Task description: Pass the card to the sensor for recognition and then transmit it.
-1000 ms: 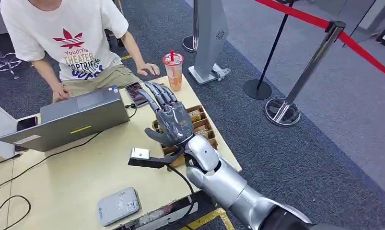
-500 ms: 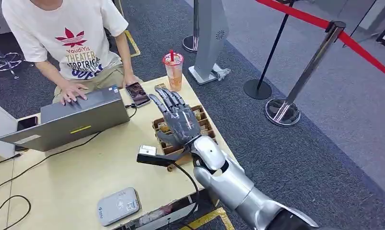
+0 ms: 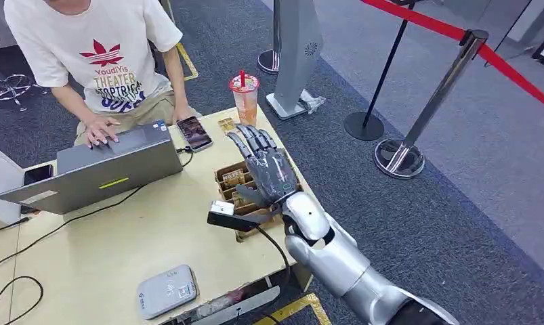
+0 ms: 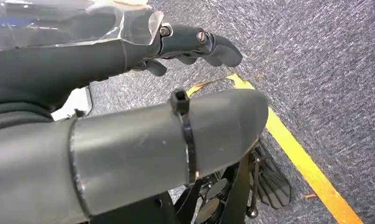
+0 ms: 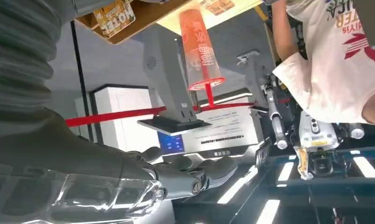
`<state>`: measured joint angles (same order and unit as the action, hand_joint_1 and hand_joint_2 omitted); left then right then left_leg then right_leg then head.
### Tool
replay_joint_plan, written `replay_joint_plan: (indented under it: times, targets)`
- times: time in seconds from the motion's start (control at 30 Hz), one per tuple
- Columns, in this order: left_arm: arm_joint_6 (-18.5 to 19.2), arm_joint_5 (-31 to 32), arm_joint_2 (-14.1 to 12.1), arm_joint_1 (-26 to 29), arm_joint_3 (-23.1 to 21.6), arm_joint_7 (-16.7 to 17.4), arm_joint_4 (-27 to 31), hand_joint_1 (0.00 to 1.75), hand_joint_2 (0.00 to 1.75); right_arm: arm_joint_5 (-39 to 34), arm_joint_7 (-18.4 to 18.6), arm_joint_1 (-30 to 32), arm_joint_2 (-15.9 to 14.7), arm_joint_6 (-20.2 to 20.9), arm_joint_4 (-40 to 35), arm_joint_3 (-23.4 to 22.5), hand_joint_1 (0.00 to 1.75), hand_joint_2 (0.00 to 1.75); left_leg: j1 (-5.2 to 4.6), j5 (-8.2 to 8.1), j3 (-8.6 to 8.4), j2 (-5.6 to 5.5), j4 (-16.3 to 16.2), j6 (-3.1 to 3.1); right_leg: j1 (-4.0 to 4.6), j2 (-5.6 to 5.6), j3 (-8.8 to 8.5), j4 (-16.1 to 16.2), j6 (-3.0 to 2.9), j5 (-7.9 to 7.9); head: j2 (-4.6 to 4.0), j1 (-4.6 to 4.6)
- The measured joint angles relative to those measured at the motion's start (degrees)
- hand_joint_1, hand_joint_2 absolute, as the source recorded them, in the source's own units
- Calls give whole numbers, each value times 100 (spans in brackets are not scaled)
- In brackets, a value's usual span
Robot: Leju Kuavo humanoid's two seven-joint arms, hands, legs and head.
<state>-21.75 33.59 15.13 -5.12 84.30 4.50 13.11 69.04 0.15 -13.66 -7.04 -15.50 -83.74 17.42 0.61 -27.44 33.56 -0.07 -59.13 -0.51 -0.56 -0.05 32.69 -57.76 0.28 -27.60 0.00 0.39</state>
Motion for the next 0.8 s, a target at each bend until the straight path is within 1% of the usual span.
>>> replay_joint_plan:
  times: [0.23, 0.4, 0.7, 0.8]
  targets:
    - [0, -22, -2, -1, 0, 0, 2, 0, 0, -598, -181, 96, 0, 332, -190, -87, 0, 175, -1, 0, 0, 0, 0, 0, 0, 0, 0, 0, 0, 0, 0, 0]
    - [20, -26, -2, -1, 0, 0, 4, 0, 0, -1239, -446, 157, 4, 468, -306, -225, 0, 175, -1, 0, 0, 0, 0, 0, 0, 0, -1, 0, 0, 0, 0, 0]
    - [68, -18, -4, -1, -2, 2, 7, 0, 0, -1230, -459, 258, 7, 422, -345, -411, 2, 175, 0, 0, 0, 0, 0, 0, 0, 0, 0, 0, 0, 0, 0, 0]
    - [39, 4, -4, -1, -4, 0, 7, 0, 0, -1215, -459, 326, 7, 352, -361, -470, 16, 175, 0, 0, 0, 0, 0, 0, 0, -1, -1, 0, 0, 0, 0, 0]
